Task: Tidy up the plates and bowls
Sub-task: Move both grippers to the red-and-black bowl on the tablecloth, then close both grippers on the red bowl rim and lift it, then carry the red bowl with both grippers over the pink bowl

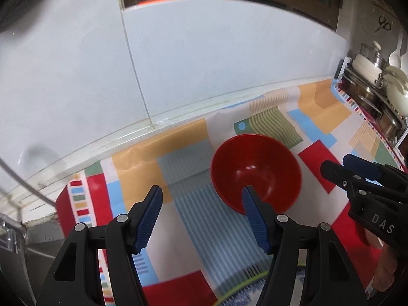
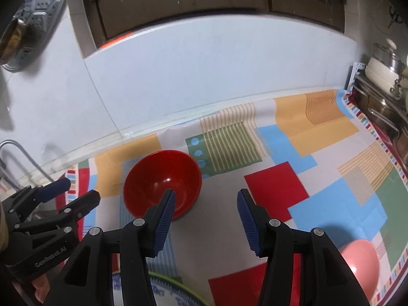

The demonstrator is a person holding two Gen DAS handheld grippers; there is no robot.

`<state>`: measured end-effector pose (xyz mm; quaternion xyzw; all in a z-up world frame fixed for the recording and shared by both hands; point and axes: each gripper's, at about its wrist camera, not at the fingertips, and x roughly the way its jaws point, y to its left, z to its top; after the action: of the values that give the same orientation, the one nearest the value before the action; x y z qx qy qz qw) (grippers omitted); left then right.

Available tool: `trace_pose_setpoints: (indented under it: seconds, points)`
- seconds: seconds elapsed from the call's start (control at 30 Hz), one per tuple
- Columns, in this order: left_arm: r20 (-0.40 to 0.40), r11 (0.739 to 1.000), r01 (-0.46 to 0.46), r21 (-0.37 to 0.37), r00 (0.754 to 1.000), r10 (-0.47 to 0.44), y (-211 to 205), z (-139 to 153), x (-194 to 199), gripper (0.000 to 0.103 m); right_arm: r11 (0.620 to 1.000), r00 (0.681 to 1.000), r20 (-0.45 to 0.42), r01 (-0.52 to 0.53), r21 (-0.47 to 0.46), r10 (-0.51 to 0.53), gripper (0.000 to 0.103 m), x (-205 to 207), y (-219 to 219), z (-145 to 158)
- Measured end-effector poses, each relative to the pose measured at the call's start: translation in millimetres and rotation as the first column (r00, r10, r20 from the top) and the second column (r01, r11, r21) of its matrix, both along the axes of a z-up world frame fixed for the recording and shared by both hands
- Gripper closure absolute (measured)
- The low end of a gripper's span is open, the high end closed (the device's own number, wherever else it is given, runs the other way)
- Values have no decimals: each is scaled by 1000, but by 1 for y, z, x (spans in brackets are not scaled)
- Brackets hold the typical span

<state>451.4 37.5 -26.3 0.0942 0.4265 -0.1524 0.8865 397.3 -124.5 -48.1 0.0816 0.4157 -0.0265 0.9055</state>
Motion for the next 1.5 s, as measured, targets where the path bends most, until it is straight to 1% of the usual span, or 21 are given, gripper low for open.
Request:
trace_pose_setpoints:
  seconds: [0.2,0.4,0.5,0.67,0.7,0.83,0.97,1.03,1.1,1.2,1.27,1.5]
  points:
    - [-36,1000,18,0,999,-18,-7,-23,24,40,1000,998,-53,19,20,-17,52,22,3,-24]
    - [-74,1000,30,-7,997,-30,-14,-42,42,46,999,996,-91,26,30,-23,53,37,5,-43]
    - [-95,1000,28,-13,995,-29,-15,-49,50,51,999,994,-110,24,35,-20,59,42,7,-51]
    - [-123,1000,24,-19,992,-26,-16,-58,57,63,999,991,-131,12,42,-7,66,50,12,-63]
    - [-132,999,25,-25,991,-28,-17,-60,59,64,999,991,-133,10,41,-4,67,50,13,-65]
    - [-156,999,30,-38,987,-36,-19,-66,63,73,999,989,-147,3,45,4,72,55,16,-71]
    - [-172,999,35,-41,984,-41,-24,-70,66,83,999,987,-158,-1,42,7,79,59,17,-75]
    - [-185,998,41,-51,982,-49,-27,-71,67,87,999,986,-164,7,46,1,82,60,16,-77]
    - [-190,998,42,-50,980,-51,-29,-72,67,89,999,985,-175,17,51,-8,84,61,15,-80]
    - [-190,998,34,-47,981,-42,-31,-71,67,90,998,984,-177,18,61,-7,88,63,15,-81]
    - [-192,998,29,-49,981,-38,-31,-70,67,91,998,984,-177,21,52,-12,88,64,15,-81]
    - [-171,998,24,-53,985,-33,-30,-59,59,91,997,983,-183,31,77,-16,89,61,10,-78]
